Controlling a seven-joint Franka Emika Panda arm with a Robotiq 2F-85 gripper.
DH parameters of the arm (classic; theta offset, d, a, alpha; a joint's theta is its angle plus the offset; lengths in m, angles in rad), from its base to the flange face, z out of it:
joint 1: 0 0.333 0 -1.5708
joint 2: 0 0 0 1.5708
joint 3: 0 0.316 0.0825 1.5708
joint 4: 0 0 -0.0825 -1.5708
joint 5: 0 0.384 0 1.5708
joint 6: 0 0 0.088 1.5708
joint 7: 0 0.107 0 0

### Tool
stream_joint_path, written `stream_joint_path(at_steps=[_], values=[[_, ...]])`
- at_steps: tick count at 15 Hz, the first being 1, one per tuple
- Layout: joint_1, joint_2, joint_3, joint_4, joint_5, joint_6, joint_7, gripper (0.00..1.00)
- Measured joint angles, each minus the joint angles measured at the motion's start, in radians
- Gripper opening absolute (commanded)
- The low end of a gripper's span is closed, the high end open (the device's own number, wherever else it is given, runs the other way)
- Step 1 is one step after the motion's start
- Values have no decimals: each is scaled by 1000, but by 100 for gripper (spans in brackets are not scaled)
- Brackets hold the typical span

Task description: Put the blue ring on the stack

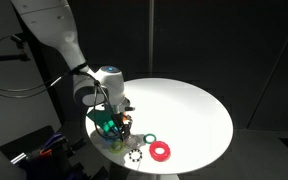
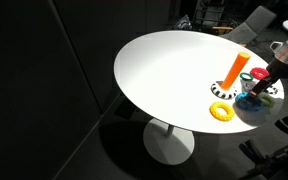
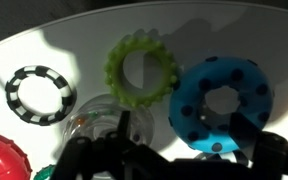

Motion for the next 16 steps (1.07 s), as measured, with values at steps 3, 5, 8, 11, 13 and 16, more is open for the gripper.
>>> stream_joint_path(at_steps=[3,5,8,11,13,16], values=[[-17,23,23,5,-2,30,0,100],[-24,34,32,8,-5,44,0,91],[-34,34,37,11,-23,52,0,73],[-43,34,39,15,-37,54,0,65],[-44,34,39,16,-42,54,1,70],[-44,34,39,17,-43,54,1,73]])
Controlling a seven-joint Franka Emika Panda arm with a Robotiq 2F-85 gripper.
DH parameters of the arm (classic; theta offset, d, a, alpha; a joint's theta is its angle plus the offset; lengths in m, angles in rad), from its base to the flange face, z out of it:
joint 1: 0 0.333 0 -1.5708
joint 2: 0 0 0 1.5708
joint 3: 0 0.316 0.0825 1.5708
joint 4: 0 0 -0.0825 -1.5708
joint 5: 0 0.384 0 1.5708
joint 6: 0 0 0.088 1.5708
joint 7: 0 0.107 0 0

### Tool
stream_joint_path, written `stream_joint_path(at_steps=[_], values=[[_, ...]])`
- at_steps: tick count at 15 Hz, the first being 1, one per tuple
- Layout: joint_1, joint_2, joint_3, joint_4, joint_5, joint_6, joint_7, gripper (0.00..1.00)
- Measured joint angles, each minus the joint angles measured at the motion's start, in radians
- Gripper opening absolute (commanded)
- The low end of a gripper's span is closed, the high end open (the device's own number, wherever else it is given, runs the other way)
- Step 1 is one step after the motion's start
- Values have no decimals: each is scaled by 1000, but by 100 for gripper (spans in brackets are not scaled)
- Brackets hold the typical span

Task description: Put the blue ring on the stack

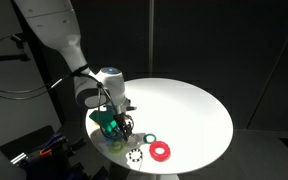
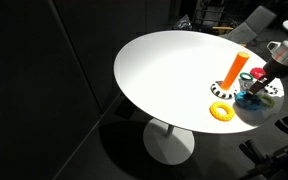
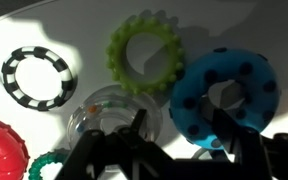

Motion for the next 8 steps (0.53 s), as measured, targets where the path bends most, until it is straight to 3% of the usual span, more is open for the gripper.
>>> stream_joint_path(at_steps=[4,5,7,8], values=[[-2,-5,5,0,0,0,0,87],[-4,-7,9,0,0,0,0,96],[-11,-11,18,0,0,0,0,94],[-15,-13,23,0,0,0,0,98]])
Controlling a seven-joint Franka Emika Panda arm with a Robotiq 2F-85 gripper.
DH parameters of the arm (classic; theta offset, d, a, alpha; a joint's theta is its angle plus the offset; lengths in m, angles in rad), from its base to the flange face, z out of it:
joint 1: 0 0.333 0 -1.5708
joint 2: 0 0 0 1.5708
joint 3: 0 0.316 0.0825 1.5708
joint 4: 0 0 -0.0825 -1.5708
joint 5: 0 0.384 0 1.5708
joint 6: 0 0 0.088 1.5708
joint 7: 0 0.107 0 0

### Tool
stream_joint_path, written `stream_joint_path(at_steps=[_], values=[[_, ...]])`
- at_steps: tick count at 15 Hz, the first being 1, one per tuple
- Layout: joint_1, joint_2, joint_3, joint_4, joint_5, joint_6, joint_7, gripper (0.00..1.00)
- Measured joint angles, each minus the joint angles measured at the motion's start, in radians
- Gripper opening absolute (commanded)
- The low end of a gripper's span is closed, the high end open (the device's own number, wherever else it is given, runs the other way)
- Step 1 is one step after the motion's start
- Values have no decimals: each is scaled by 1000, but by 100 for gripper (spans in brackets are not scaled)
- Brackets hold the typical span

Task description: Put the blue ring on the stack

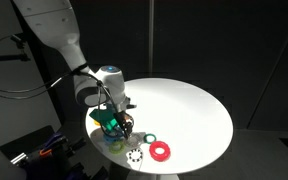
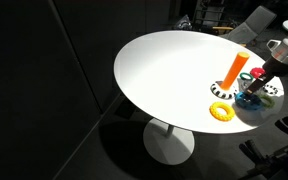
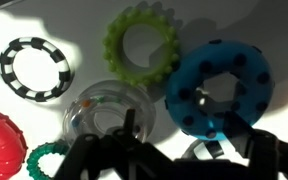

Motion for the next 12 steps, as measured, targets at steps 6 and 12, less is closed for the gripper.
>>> stream_joint_path(at_steps=[6,12], values=[[-8,-3,13,-2,0,0,0,88],[-8,-3,21,-13,0,-1,0,78]])
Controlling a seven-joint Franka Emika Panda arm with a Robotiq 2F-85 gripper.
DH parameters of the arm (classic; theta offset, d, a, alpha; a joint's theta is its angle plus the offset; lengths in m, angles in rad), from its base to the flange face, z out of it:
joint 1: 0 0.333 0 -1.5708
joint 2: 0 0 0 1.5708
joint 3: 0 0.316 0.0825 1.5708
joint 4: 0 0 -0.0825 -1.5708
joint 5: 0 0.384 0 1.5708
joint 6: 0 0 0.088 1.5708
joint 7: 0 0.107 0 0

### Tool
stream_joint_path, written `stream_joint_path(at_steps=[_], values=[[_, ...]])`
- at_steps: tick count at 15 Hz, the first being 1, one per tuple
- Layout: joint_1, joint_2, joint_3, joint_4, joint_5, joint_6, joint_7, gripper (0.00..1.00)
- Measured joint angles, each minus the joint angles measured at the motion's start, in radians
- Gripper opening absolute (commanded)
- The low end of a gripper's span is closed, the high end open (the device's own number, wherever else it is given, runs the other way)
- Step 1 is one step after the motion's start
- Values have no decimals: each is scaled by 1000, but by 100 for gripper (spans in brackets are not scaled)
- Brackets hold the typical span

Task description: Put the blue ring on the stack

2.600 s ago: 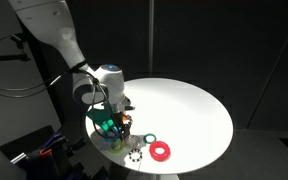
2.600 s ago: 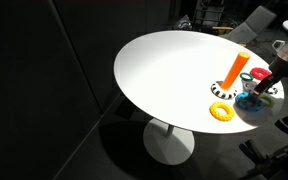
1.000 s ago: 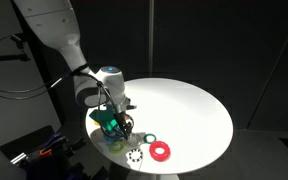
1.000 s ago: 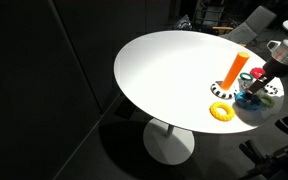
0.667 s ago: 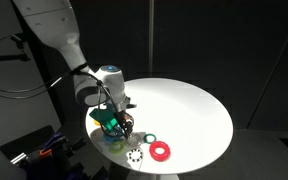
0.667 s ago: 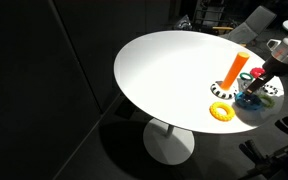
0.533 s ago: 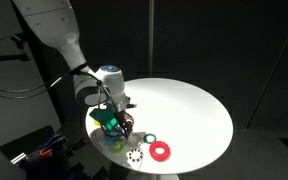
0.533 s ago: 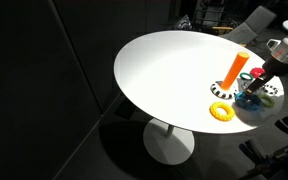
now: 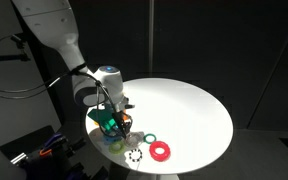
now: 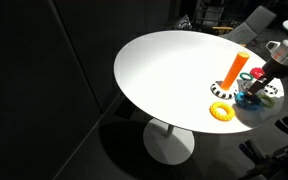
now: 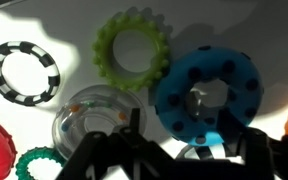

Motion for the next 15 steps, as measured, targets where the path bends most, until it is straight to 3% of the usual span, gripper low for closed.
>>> stream_joint_path(at_steps=[4,7,13,15], values=[[0,0,0,-2,0,0,0,70],[0,0,-1,-2,0,-1,0,58],[0,3,-5,-3,-5,-2,1,61],[0,6,-8,-3,-13,-2,2,47]])
